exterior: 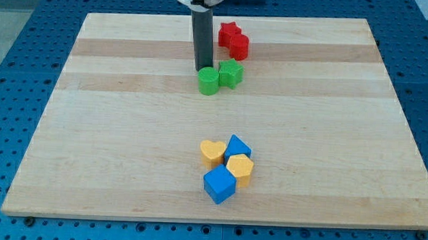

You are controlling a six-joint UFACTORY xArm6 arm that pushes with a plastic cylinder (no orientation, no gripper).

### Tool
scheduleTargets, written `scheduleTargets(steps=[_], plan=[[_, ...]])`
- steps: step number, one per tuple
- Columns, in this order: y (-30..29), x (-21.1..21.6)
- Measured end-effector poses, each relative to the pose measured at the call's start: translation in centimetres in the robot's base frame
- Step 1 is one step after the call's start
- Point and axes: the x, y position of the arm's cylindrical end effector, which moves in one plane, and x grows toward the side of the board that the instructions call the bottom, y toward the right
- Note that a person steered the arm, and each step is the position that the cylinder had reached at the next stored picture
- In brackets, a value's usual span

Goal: Drag red star towards the green circle

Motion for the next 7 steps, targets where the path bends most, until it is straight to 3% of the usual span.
scheduleTargets(steps=[3, 4, 5, 7], plan=[[-1.5, -14.6], [-0.1, -14.5], [7.3, -12.3], [10.8, -11.7]])
